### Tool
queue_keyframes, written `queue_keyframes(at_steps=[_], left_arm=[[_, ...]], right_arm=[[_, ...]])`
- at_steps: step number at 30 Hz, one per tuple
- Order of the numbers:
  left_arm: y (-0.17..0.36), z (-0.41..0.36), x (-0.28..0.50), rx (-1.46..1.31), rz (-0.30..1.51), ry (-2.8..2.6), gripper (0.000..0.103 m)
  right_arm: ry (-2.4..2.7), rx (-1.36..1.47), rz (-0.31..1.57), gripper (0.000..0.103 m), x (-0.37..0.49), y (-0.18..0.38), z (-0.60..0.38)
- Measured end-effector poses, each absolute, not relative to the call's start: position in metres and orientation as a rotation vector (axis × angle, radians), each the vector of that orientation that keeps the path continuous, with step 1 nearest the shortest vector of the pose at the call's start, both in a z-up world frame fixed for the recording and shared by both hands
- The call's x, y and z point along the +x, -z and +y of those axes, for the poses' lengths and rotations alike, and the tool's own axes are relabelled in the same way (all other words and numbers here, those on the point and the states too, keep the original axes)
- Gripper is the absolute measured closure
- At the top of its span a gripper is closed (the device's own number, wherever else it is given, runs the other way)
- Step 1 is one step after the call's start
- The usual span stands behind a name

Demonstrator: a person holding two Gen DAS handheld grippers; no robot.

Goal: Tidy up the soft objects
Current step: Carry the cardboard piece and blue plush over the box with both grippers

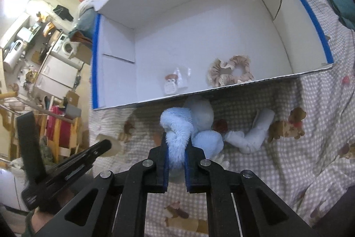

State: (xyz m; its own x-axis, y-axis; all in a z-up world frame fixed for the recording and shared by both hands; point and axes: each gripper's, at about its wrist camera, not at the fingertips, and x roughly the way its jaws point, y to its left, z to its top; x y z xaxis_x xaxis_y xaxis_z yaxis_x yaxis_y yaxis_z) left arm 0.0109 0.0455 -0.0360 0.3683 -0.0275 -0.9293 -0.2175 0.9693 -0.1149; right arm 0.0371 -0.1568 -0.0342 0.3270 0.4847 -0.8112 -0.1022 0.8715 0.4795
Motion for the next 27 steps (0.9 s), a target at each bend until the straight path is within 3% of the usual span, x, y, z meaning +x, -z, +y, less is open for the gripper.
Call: queue_keyframes(at_steps=[7,14,27], left_arm=[[0.026,0.057,0.003,-0.249,1.150,-0.170,0.100],[-0.024,0.058,-0.005,-0.276,1.013,-0.124,0.100],[-0.066,0.022,0.073,-0.249,0.957,0.072,0.100]], right_arm=[[-0.474,0.428,1.130,0.091,0.023,0.012,-0.177],[-0.558,0.463,1.029,0.091,0.018,-0.016,-0.189],[-0.546,0.477,0.859,0.091,0.091,-0.056,-0.209]])
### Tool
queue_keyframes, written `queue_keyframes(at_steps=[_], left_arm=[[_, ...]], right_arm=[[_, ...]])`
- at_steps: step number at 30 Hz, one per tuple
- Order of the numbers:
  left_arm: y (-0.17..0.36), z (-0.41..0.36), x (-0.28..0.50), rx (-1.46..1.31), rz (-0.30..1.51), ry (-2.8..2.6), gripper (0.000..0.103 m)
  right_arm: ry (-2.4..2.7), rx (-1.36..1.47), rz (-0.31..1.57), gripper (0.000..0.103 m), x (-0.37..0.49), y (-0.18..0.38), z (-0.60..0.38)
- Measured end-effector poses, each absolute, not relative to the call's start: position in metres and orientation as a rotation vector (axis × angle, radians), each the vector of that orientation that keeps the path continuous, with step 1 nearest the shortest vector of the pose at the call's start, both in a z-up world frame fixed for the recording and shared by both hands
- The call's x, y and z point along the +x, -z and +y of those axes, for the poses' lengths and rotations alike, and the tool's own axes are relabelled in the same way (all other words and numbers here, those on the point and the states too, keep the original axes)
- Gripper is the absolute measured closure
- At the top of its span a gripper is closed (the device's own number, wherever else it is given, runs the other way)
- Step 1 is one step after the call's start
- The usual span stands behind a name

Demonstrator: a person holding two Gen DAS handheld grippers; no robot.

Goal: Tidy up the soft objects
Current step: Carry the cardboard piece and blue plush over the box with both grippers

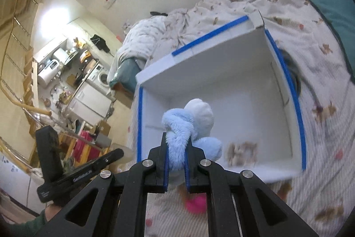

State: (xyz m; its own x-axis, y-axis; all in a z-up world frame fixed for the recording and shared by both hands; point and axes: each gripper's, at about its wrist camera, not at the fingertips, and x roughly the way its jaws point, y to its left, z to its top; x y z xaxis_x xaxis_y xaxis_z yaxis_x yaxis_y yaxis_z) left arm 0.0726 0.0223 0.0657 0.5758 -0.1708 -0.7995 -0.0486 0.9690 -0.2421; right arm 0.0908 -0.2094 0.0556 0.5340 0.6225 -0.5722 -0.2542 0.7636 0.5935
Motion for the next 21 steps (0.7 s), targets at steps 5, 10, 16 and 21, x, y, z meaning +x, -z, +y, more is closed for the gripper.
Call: queue_keyframes(at_steps=[5,10,16,21], left_arm=[[-0.046,0.018,0.099,-0.282,1.019,0.089,0.100],[-0.021,0.003,0.115,-0.264,1.075,0.090,0.100],[0.008,-0.021,0.132,-0.245,1.131,0.098,0.100],[0.024,-0.035,0.139,-0.216,1.161,0.086,0.100]], right_arm=[[-0.538,0.570,0.894,0.091,0.125,-0.021,-0.217],[-0.488,0.533,0.956,0.091,0.136,0.010,-0.214],[-0.449,0.476,1.026,0.091,0.144,0.028,-0.204],[-0.429,0.453,1.074,0.091,0.146,0.039,-0.200]])
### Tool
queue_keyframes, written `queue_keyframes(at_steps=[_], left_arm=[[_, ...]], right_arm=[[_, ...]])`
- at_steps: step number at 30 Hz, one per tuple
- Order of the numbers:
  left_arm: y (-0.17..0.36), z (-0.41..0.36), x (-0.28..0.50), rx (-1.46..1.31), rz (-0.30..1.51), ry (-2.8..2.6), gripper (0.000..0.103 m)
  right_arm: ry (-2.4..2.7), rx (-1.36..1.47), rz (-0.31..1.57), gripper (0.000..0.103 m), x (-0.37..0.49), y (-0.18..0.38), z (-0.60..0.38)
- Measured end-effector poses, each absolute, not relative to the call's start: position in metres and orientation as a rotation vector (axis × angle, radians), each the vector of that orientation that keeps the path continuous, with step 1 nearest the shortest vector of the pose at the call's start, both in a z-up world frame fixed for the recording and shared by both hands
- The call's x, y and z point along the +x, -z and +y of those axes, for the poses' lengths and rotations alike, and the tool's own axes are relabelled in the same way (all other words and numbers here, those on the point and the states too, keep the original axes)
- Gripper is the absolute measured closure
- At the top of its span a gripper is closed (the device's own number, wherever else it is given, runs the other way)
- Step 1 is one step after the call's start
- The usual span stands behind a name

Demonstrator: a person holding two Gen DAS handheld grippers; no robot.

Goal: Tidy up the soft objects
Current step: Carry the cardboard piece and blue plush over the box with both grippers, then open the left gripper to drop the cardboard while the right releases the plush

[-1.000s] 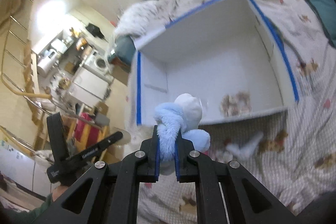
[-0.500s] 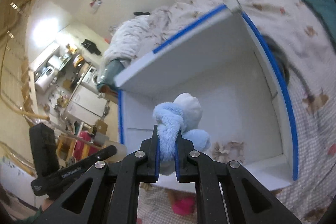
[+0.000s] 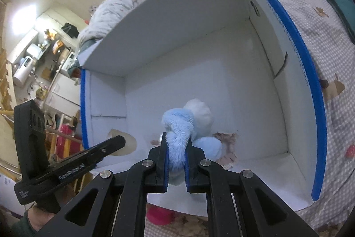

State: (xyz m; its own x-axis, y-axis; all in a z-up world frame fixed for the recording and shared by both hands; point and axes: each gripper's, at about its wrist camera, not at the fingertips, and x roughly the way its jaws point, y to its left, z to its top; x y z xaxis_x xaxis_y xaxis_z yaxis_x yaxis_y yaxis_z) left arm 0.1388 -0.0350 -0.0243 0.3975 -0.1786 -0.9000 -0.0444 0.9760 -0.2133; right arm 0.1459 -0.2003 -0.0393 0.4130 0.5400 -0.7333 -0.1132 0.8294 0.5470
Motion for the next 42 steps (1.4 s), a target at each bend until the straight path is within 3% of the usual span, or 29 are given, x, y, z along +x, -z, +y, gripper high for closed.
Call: queue_keyframes(at_steps=[11,14,16,19,27,30,31,32,34,42], left_arm=[[0.038,-0.046,0.137,-0.161,1.208,0.035,0.094],[0.037,-0.041,0.133,-0.154,1.202,0.019,0.078],[0.033,-0.040,0.131,-0.142,1.190,-0.001,0.061],[0.028,-0.036,0.128,-0.117,1.165,-0.030,0.046],[0.016,-0.023,0.122,-0.092,1.158,-0.065,0.043],[0.013,-0.024,0.124,-0.087,1.156,-0.076,0.043],[0.012,-0.024,0.124,-0.085,1.156,-0.080,0.043],[0.012,-0.024,0.123,-0.084,1.157,-0.081,0.043],[0.010,-0.025,0.123,-0.076,1.158,-0.085,0.043],[0.002,-0.022,0.116,-0.062,1.153,-0.104,0.043]], right_arm=[[-0.439,0.416,1.081,0.090,0.145,0.038,-0.192],[-0.423,0.387,1.080,0.090,0.146,0.038,-0.189],[-0.423,0.381,1.075,0.090,0.146,0.037,-0.189],[-0.419,0.379,1.069,0.090,0.145,0.035,-0.191],[-0.404,0.384,1.069,0.087,0.145,0.037,-0.195],[-0.390,0.408,1.075,0.077,0.146,0.038,-0.200],[-0.393,0.422,1.075,0.068,0.146,0.038,-0.202],[-0.389,0.433,1.074,0.047,0.147,0.037,-0.204],[-0.375,0.447,1.056,0.027,0.146,0.034,-0.207],[-0.364,0.474,1.030,0.027,0.144,0.029,-0.215]])
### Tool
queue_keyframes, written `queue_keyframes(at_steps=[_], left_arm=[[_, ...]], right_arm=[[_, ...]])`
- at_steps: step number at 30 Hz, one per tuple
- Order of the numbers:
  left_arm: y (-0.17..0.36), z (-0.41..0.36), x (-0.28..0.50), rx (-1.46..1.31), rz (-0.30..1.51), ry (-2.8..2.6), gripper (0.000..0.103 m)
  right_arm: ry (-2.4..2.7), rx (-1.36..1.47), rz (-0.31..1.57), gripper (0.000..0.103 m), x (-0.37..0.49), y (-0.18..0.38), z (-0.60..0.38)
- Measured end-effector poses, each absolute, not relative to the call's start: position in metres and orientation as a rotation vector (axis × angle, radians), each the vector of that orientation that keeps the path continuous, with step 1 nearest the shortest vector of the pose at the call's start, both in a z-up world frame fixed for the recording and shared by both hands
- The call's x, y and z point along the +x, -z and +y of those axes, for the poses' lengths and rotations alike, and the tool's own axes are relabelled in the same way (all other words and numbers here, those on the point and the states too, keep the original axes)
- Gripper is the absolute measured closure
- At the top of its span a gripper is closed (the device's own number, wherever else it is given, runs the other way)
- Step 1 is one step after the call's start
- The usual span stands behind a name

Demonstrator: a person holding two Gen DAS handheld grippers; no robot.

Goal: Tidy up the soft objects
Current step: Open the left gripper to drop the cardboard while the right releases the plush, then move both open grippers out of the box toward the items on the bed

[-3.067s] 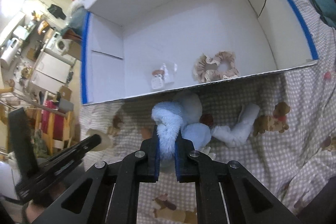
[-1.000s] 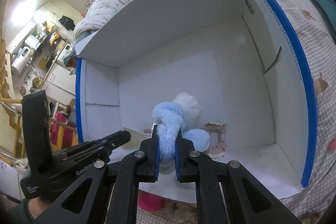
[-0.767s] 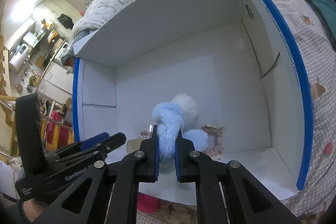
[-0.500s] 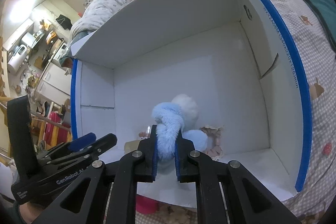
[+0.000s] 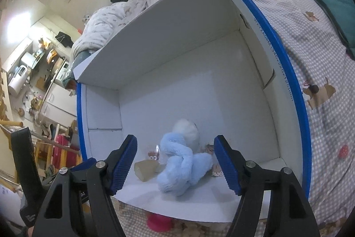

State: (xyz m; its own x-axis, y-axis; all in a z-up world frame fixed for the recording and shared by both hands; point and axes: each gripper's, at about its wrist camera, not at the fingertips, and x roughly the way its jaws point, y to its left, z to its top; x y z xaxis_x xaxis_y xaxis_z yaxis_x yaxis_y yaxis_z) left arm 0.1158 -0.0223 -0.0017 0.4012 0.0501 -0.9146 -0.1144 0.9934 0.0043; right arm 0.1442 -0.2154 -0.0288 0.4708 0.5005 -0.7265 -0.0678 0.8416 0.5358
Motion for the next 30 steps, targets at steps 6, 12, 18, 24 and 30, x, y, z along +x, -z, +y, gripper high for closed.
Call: queue_keyframes(at_steps=[6,12,18,24,30], left_arm=[[0.002,-0.011,0.104,-0.109,1.173,-0.113,0.043],[-0.006,-0.001,0.085,-0.115,1.156,-0.116,0.043],[-0.013,0.008,0.064,-0.110,1.135,-0.109,0.043],[-0.018,0.016,0.042,-0.092,1.126,-0.093,0.043],[-0.016,0.026,0.017,-0.149,1.137,-0.080,0.043]], right_arm=[[-0.370,0.464,1.020,0.027,0.139,0.023,-0.217],[-0.370,0.444,0.989,0.027,0.129,0.011,-0.220],[-0.406,0.467,0.977,0.027,0.111,0.000,-0.222],[-0.446,0.420,0.978,0.027,0.085,-0.007,-0.213],[-0.464,0.415,0.996,0.027,0.065,-0.010,-0.206]])
